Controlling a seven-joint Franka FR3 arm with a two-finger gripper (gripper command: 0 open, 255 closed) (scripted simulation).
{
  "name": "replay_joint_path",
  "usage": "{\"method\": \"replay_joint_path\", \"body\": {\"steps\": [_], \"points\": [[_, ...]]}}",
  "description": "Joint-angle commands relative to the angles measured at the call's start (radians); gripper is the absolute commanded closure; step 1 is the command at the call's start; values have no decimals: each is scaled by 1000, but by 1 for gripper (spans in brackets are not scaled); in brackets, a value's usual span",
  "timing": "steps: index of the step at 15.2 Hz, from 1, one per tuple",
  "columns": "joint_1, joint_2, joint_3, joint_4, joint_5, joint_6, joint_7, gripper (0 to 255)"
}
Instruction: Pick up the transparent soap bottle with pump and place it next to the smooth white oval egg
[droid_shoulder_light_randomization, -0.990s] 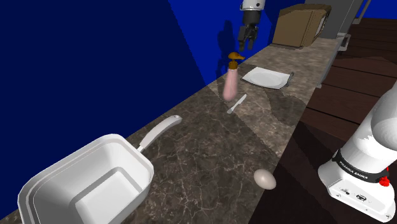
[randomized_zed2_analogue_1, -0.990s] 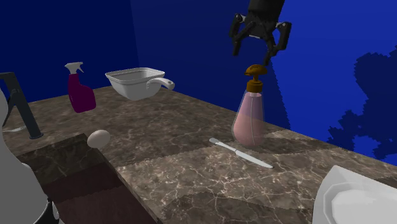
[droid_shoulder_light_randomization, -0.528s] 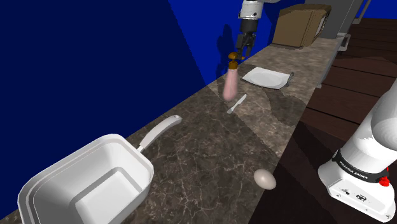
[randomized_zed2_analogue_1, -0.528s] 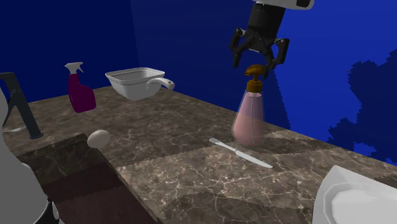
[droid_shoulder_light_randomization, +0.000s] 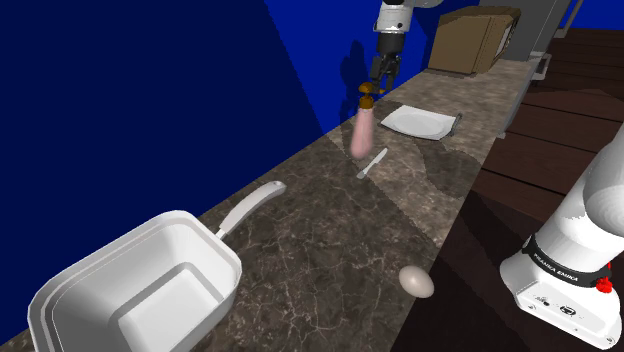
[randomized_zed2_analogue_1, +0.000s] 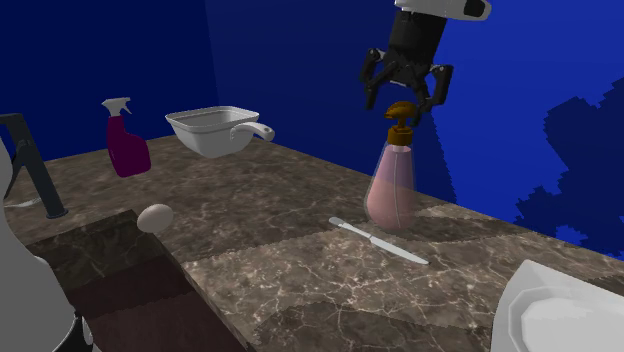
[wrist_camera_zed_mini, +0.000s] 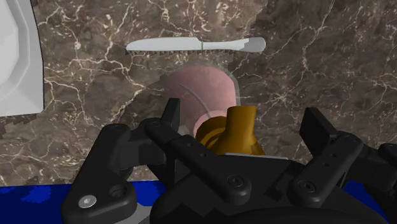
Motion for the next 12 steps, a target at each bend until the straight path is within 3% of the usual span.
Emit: {"method": "replay_joint_path", "body": {"steps": [1, 12], "points": [[0, 0, 0, 0, 0, 0, 0, 255], [0, -3, 0, 22, -2, -25, 4, 255]]}}
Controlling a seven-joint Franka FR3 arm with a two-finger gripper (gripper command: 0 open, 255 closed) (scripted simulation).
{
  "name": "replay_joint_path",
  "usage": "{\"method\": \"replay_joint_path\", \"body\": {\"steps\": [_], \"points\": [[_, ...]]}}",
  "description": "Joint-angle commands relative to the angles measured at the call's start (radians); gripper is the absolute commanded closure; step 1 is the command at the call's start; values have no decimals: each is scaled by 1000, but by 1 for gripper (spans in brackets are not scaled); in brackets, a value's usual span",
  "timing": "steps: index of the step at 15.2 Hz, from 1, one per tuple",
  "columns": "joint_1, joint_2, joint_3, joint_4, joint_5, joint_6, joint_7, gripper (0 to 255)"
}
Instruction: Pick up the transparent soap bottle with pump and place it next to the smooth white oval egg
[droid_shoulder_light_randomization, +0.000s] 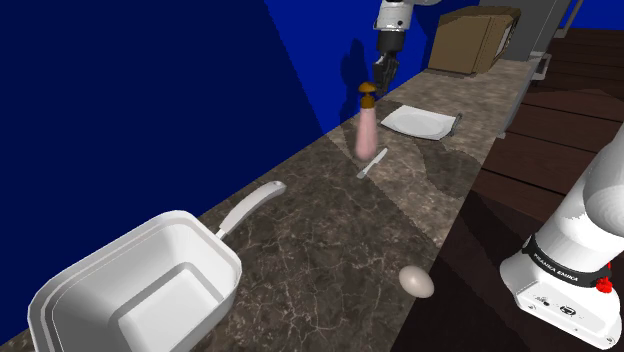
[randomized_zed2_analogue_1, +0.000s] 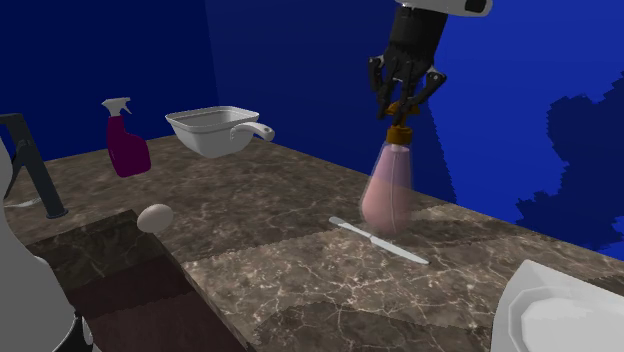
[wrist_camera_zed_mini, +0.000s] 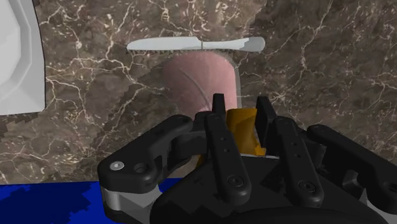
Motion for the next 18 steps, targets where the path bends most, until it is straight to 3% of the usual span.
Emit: {"method": "replay_joint_path", "body": {"steps": [1, 18], "points": [[0, -4, 0, 21, -2, -25, 4, 255], [-7, 9, -4, 266, -2, -255, 33, 255]]}}
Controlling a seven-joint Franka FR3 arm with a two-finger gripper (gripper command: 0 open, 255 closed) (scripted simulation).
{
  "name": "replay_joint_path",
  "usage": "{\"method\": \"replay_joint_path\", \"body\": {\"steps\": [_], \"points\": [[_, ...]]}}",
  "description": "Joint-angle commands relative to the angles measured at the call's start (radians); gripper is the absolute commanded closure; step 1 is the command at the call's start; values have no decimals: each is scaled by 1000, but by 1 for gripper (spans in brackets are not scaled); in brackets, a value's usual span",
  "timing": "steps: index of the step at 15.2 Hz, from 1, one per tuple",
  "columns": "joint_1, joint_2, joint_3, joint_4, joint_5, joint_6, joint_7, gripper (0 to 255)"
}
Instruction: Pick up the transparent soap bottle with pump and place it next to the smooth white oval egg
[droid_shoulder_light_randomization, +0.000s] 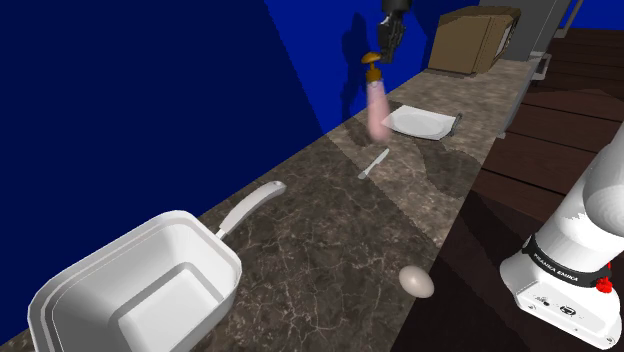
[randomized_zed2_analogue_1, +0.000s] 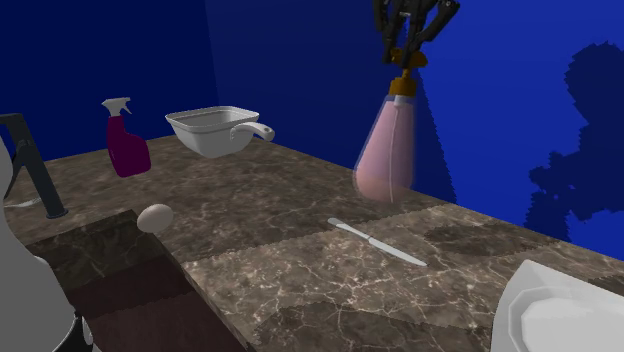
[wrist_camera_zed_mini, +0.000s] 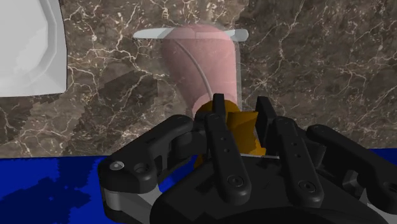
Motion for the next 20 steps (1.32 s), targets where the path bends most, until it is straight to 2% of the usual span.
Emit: {"method": "replay_joint_path", "body": {"steps": [1, 5, 12, 20], "points": [[-2, 8, -1, 36, 2, -28, 2, 255], [-5, 22, -2, 104, 5, -82, 7, 255], [57, -121, 50, 60, -9, -160, 135, 255], [120, -225, 126, 97, 1, -276, 296, 255]]}}
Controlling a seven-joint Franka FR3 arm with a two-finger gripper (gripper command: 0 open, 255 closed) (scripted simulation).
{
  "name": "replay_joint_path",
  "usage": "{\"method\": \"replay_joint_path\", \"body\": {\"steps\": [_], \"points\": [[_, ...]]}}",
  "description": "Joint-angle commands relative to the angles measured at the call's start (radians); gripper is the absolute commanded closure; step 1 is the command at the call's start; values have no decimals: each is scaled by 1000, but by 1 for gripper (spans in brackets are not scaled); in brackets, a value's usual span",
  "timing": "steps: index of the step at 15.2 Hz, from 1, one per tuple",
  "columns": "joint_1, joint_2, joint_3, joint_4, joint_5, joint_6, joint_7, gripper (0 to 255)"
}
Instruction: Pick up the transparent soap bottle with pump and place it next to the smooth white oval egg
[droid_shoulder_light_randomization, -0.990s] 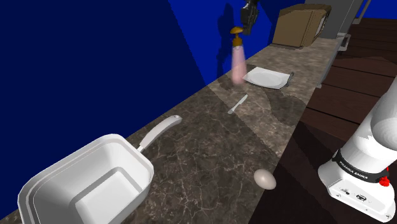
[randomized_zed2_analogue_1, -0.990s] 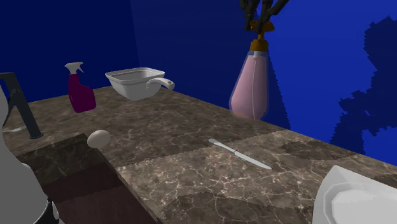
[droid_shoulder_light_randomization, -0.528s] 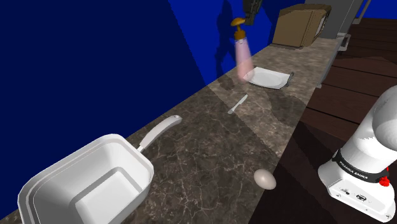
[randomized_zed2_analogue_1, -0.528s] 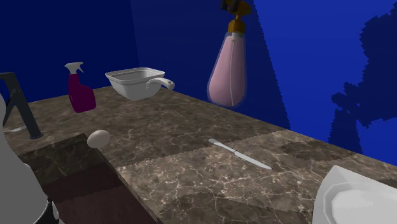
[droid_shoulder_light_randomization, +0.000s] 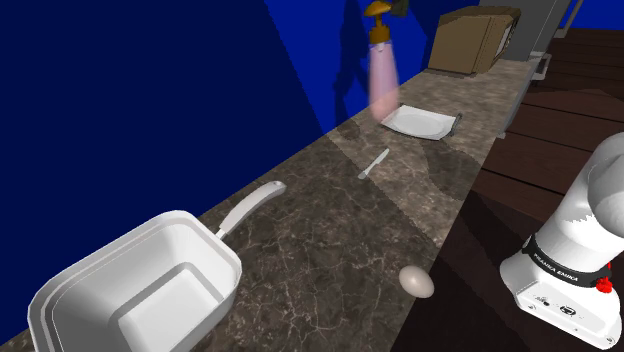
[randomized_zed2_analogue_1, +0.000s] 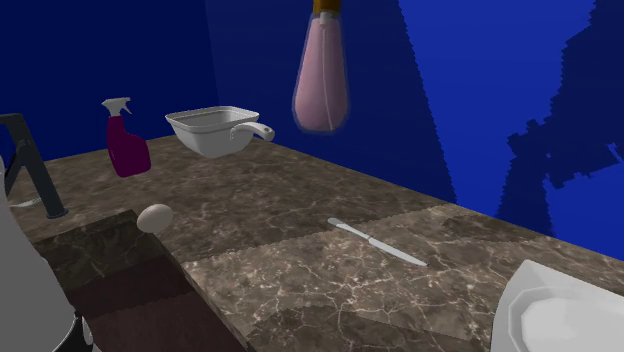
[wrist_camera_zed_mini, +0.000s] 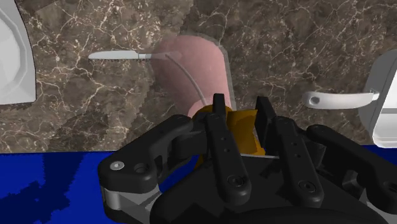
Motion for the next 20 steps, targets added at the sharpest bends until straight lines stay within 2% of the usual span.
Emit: {"method": "replay_joint_path", "body": {"steps": [1, 9, 17, 20], "points": [[17, -21, 23, 16, 5, -30, 47, 255], [78, -40, 110, 165, 39, -168, 234, 255], [146, 42, 209, 442, 72, -328, 451, 255], [143, -20, 206, 312, 70, -261, 430, 255]]}}
